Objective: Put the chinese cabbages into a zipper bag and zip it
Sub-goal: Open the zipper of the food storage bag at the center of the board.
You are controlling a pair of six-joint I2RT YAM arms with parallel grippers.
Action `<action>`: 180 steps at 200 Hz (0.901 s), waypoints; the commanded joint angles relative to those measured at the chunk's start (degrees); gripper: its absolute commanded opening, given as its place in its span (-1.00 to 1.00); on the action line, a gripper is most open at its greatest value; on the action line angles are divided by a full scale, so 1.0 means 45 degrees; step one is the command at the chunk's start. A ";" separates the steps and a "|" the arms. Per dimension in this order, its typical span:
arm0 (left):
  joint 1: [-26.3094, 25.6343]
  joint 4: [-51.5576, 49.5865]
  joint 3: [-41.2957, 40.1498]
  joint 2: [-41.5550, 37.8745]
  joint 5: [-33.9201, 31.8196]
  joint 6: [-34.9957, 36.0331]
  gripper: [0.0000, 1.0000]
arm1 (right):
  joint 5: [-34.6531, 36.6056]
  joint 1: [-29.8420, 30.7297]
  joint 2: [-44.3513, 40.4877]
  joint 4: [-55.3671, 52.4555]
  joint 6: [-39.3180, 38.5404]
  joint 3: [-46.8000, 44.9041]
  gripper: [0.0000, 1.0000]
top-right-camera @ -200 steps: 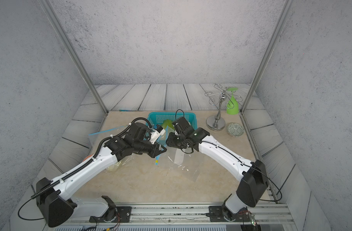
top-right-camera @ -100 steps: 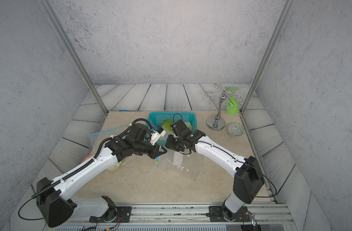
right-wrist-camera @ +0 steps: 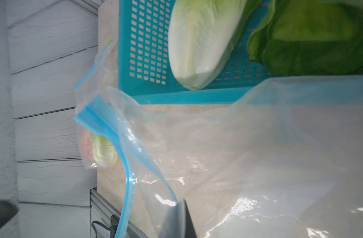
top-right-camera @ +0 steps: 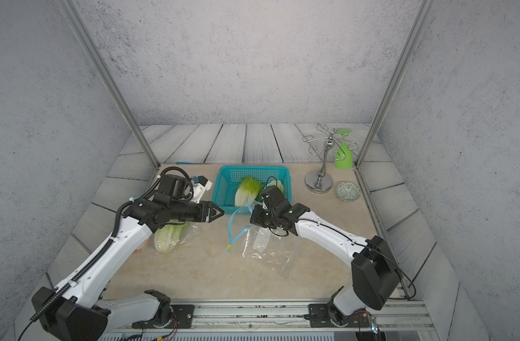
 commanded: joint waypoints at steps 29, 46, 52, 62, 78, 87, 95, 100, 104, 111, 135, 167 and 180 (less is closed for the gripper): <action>0.0020 0.0394 -0.0741 0.0698 0.1333 -0.1463 0.19 | -0.1027 0.0033 -0.1392 0.2868 0.0637 -0.0328 -0.98; 0.0010 0.1427 -0.1098 0.0478 0.1836 -0.1954 0.18 | -0.1332 0.0033 -0.1249 0.3100 0.0861 -0.0317 -0.98; 0.0010 0.1727 -0.1212 0.0409 0.1949 -0.2124 0.15 | -0.1458 0.0033 -0.1198 0.3325 0.0965 -0.0337 -0.98; 0.0000 0.2085 -0.1355 0.0330 0.2131 -0.2267 0.07 | -0.1688 0.0033 -0.1122 0.3800 0.1220 -0.0424 -0.98; 0.0010 0.2179 -0.1458 0.0246 0.2097 -0.2313 -0.20 | -0.1978 0.0033 -0.1058 0.4554 0.1539 -0.0458 -0.99; 0.0056 0.1589 -0.1229 0.0207 0.1659 -0.1935 -0.62 | -0.2128 0.0033 -0.1020 0.4942 0.1739 -0.0474 -0.98; 0.0169 0.0536 -0.0715 0.0159 0.0718 -0.1312 -0.94 | -0.2172 0.0004 -0.1036 0.5168 0.1987 -0.0523 -0.99; 0.0290 -0.0206 -0.0309 0.0134 0.0051 -0.0898 -1.00 | -0.2172 -0.0033 -0.1055 0.5187 0.2111 -0.0548 -0.99; 0.0451 -0.0834 0.0074 0.0112 -0.0428 -0.0601 -1.00 | -0.2182 -0.0072 -0.1070 0.5152 0.2207 -0.0553 -0.99; 0.0713 -0.1809 0.0750 0.0063 -0.1463 -0.0132 -1.00 | -0.2249 -0.0183 -0.1058 0.5006 0.2360 -0.0583 -0.98; 0.1129 -0.4063 0.2289 -0.0216 -0.4095 0.0746 -1.00 | -0.2440 -0.0474 -0.0847 0.3778 0.2305 -0.0450 -0.80; 0.1153 -0.5630 0.3076 -0.0294 -0.5308 0.0748 -1.00 | -0.3029 -0.0957 -0.0121 0.0852 0.0245 0.1548 -0.04; 0.1125 -0.6070 0.3334 -0.0267 -0.5962 0.0703 -1.00 | -0.2479 -0.1483 0.0019 -0.1210 -0.1151 0.2892 0.16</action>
